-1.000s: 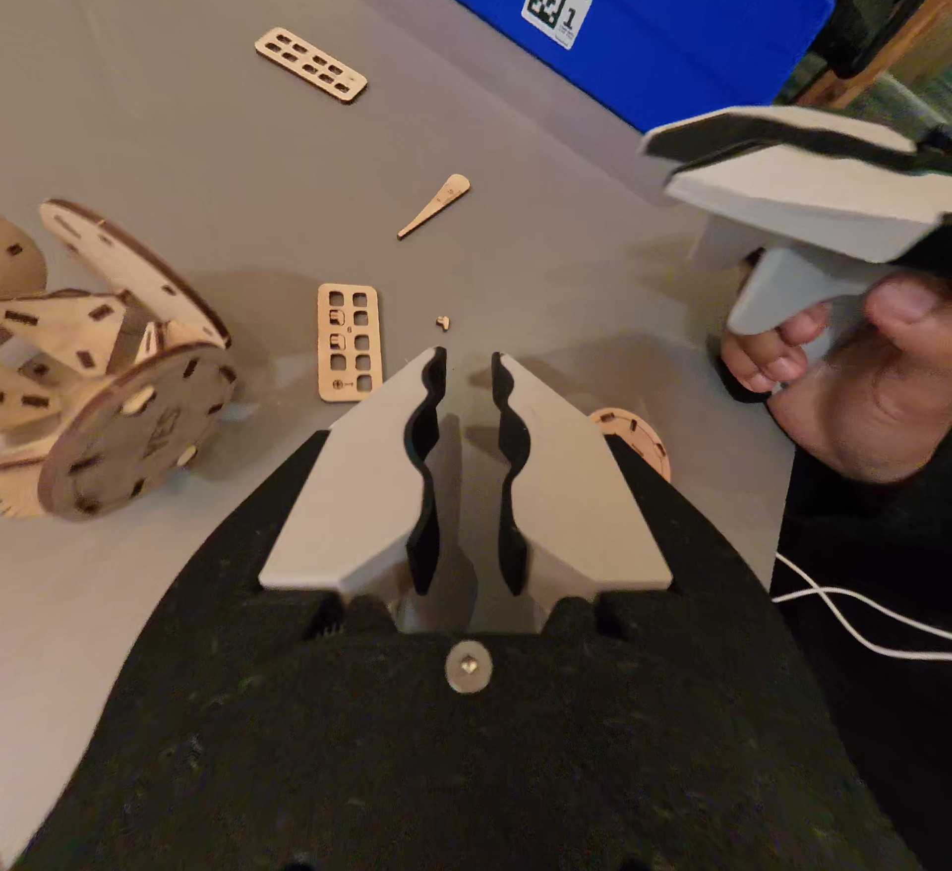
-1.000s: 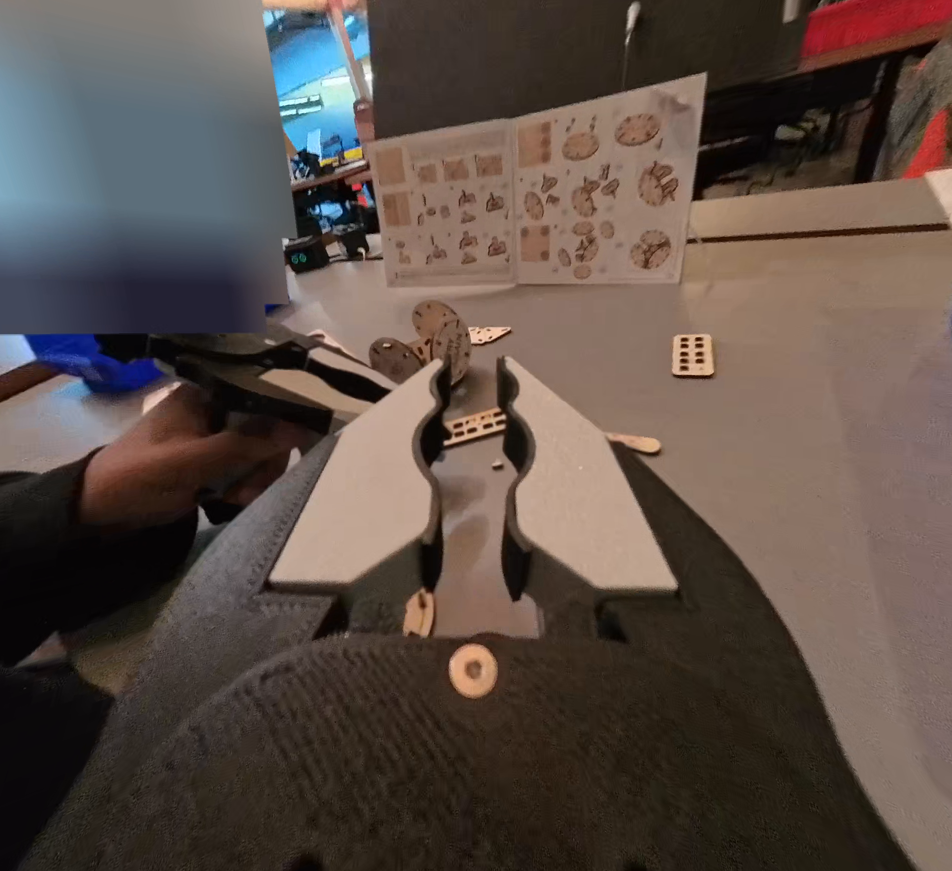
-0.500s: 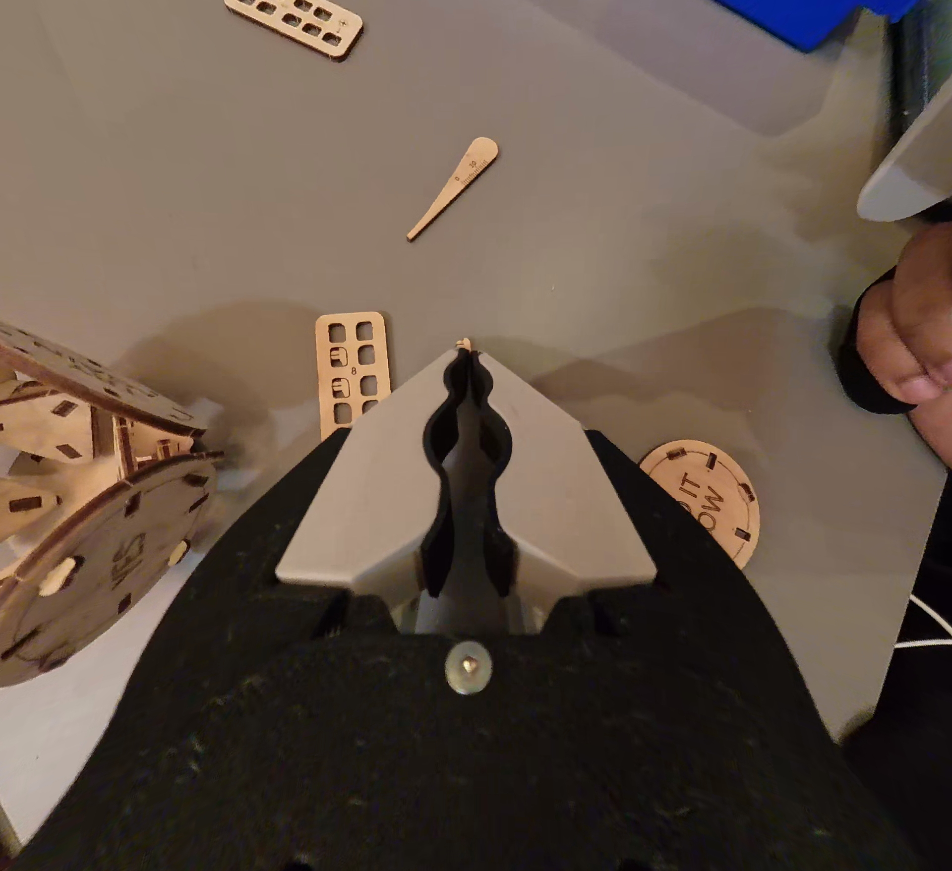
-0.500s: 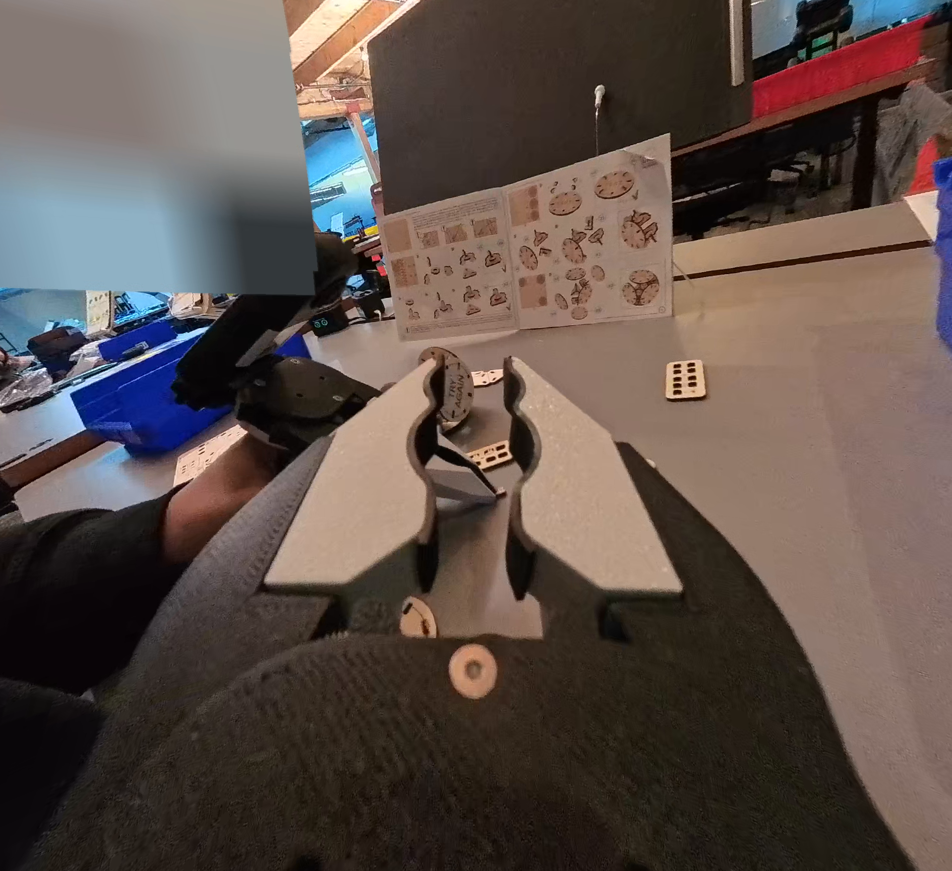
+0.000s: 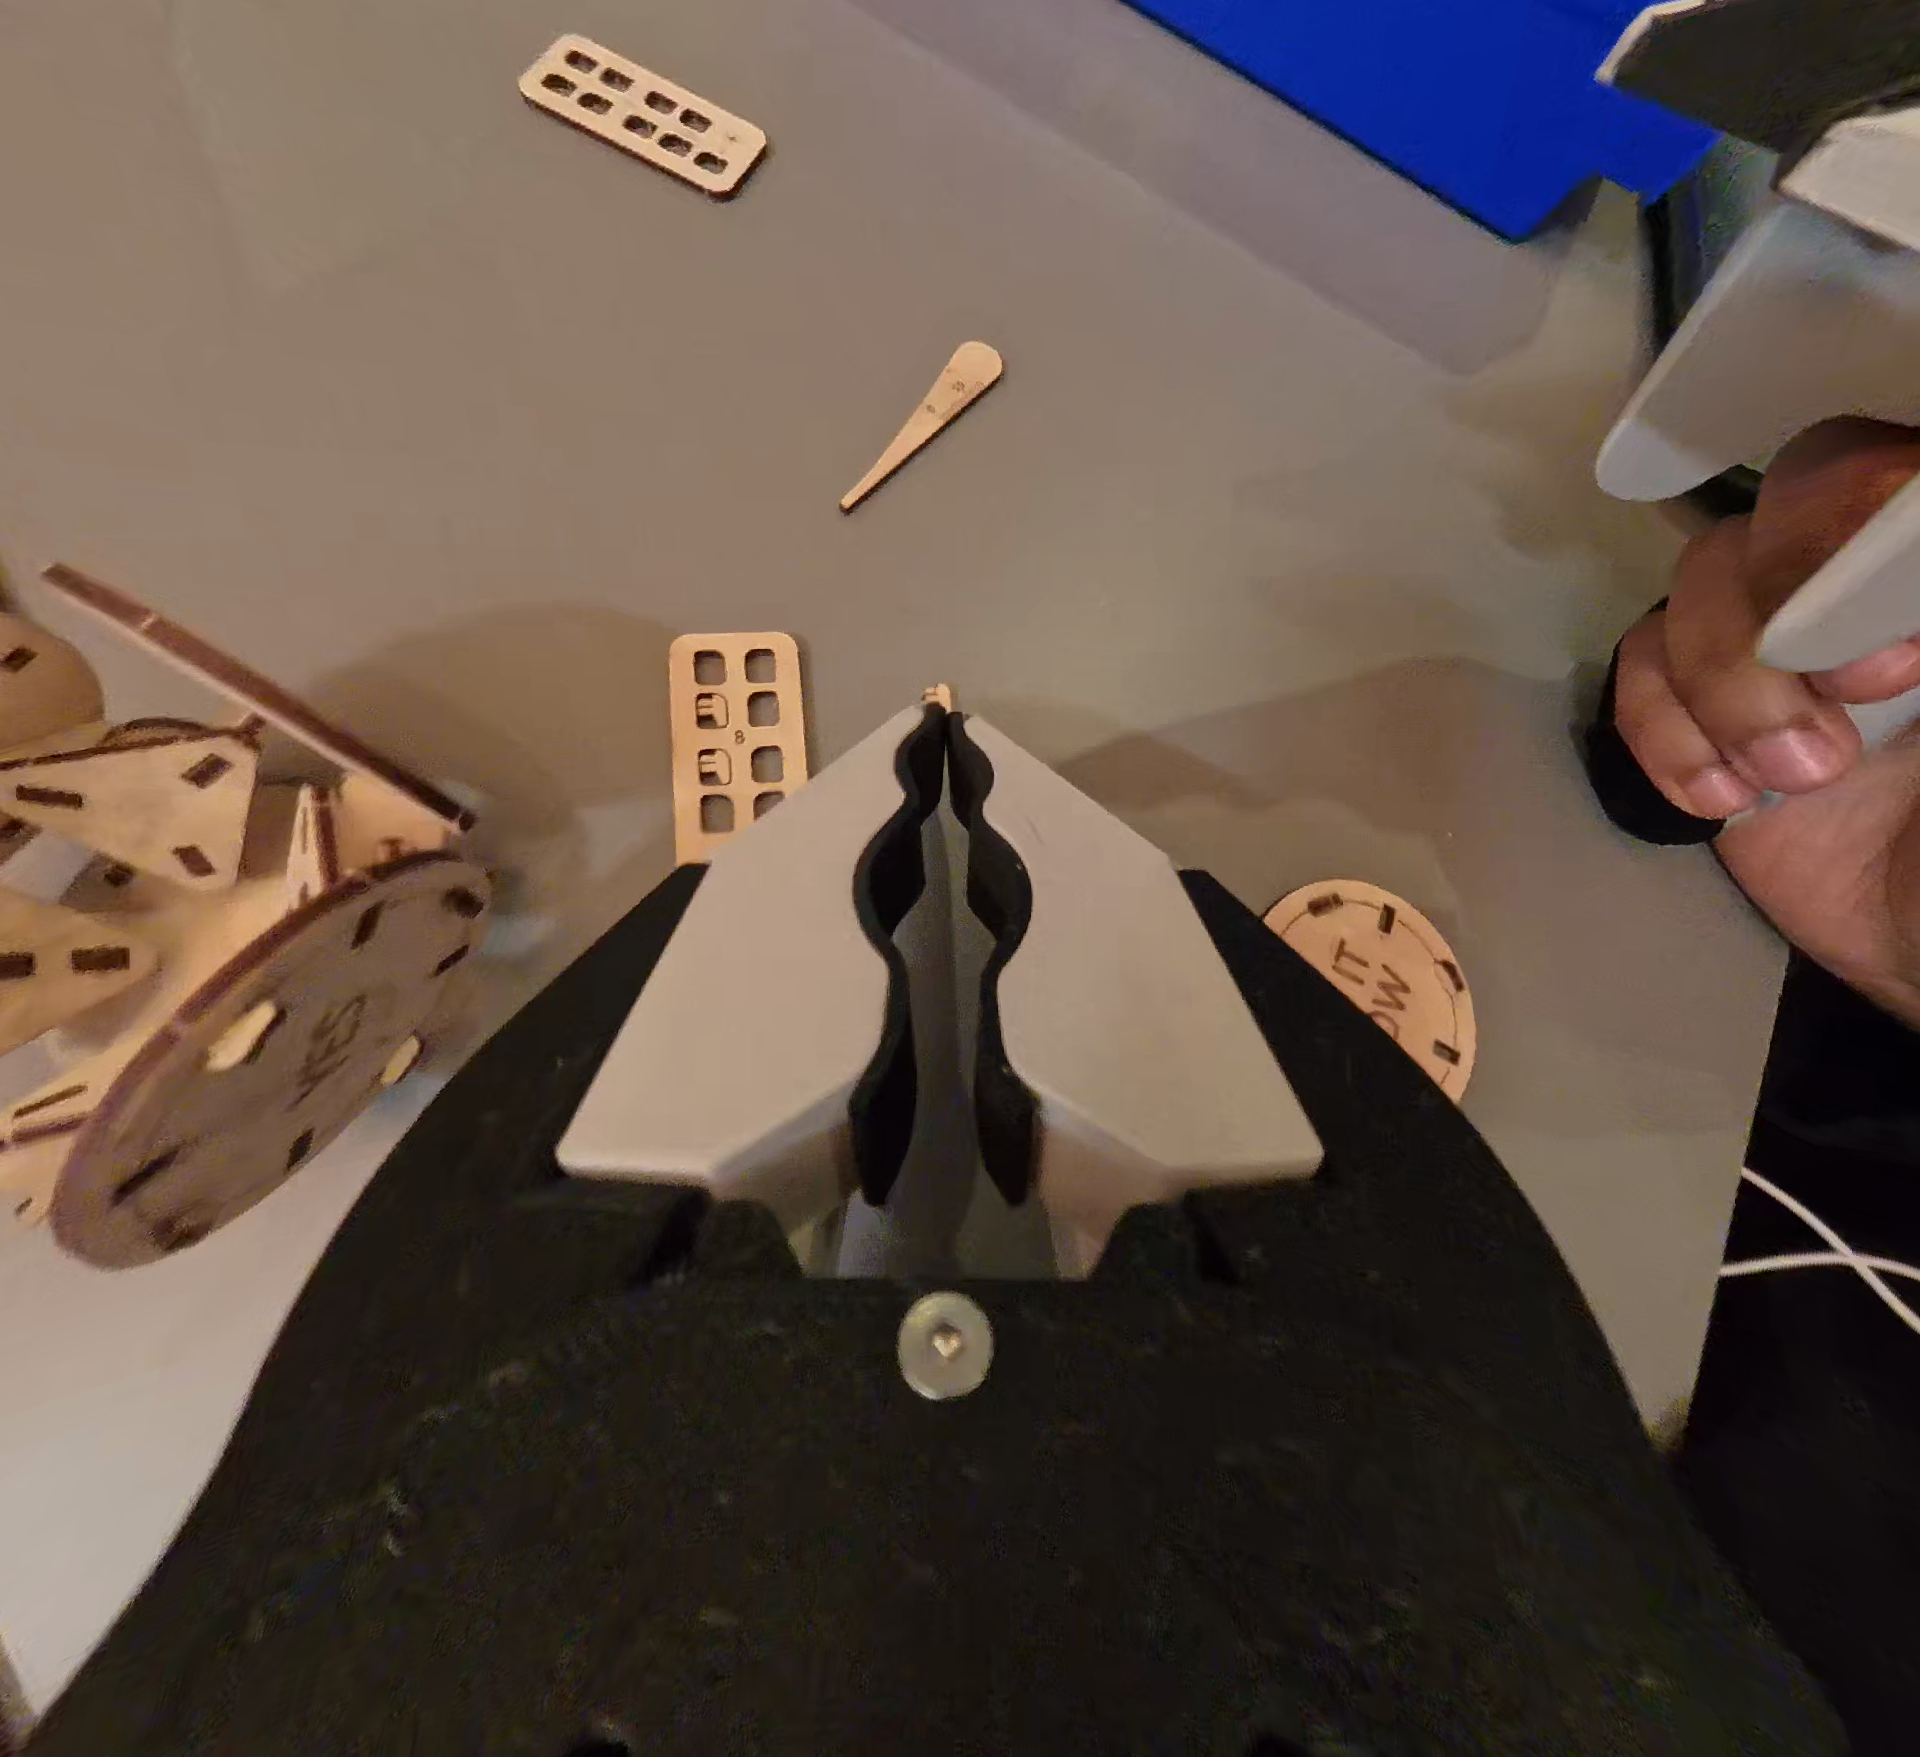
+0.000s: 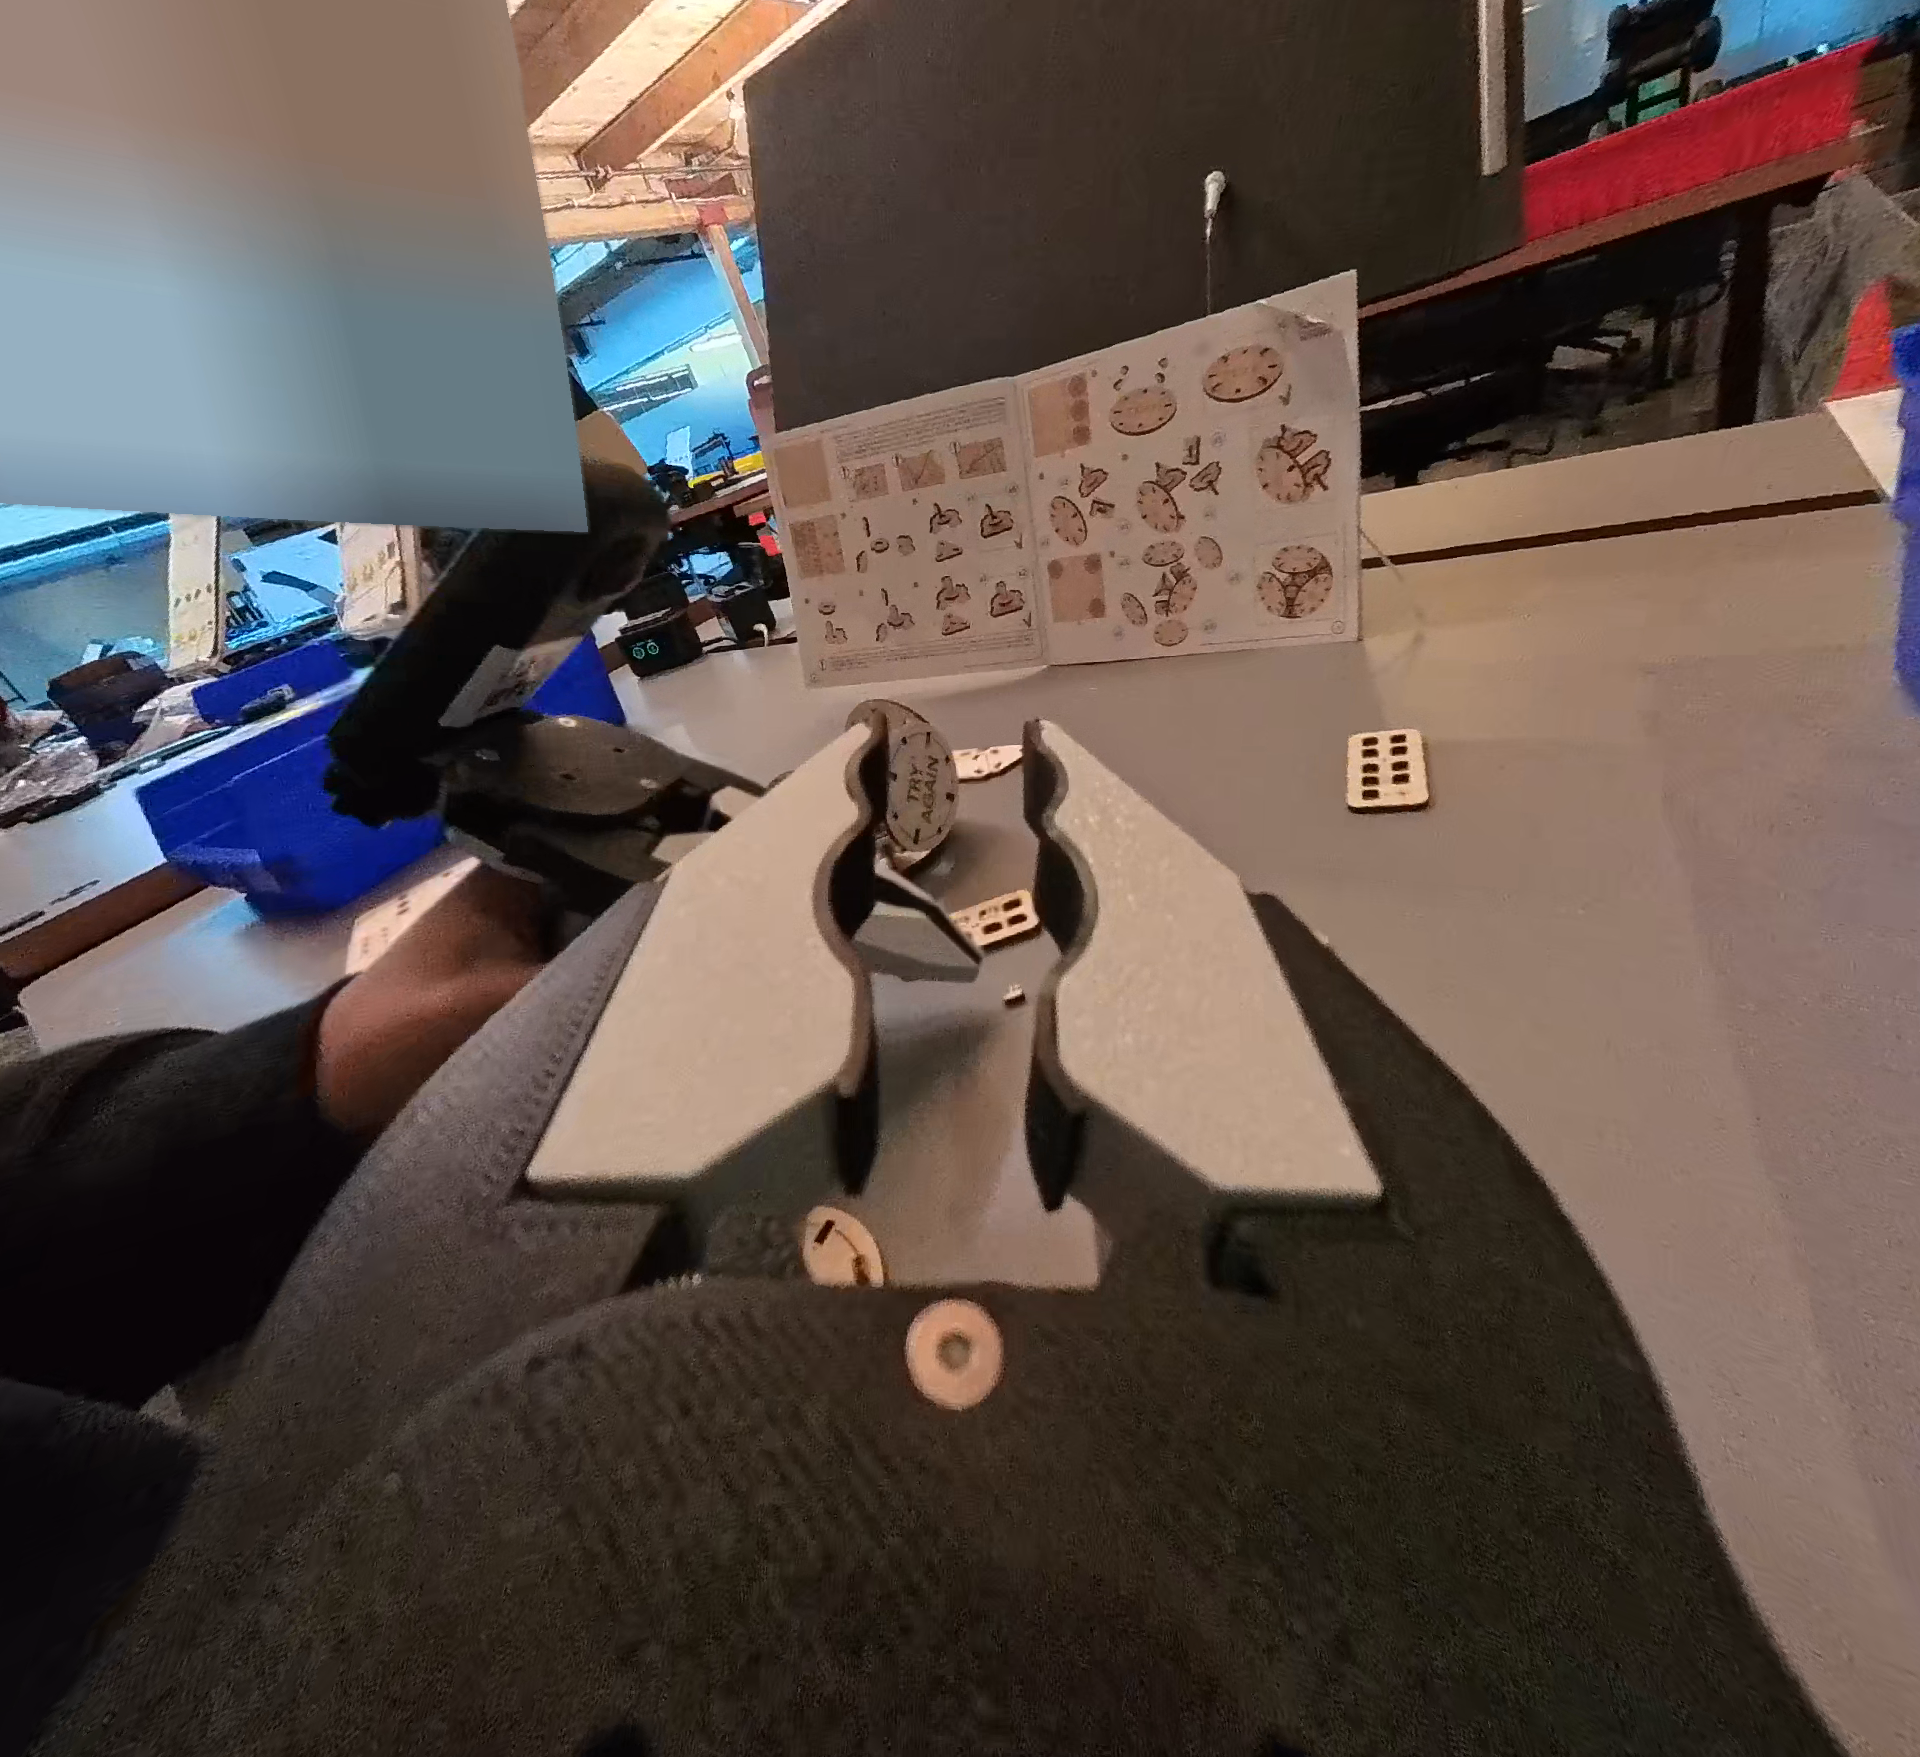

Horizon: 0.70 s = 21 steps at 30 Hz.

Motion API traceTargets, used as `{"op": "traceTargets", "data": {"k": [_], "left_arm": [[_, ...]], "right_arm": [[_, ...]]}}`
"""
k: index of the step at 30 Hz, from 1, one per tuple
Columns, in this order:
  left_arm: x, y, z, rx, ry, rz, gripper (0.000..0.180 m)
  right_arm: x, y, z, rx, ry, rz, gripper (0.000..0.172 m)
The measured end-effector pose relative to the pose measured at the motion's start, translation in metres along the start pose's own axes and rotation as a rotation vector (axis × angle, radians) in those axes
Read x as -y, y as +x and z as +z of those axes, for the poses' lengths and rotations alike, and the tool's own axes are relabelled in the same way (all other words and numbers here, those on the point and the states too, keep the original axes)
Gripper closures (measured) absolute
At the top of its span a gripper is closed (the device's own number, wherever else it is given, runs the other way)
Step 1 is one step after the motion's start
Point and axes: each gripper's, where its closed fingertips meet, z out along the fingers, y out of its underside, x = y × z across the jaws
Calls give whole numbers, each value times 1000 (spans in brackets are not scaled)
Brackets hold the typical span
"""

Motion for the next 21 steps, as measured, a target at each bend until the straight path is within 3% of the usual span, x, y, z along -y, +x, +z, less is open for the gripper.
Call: {"op": "traceTargets", "data": {"k": [4, 10, 15, 21], "left_arm": [[4, -3, 6, 76, 0, 71, 180], [-2, 0, 13, 59, -47, 81, 164], [-4, -2, 16, 66, -68, 74, 179], [2, 0, 7, 61, 2, 91, 180]], "right_arm": [[1, -1, -1, -9, 9, -15, 148], [0, -2, 0, -4, 5, -16, 148], [0, -2, 0, 0, 4, -13, 148], [1, -4, -1, 11, 10, -15, 147]]}}
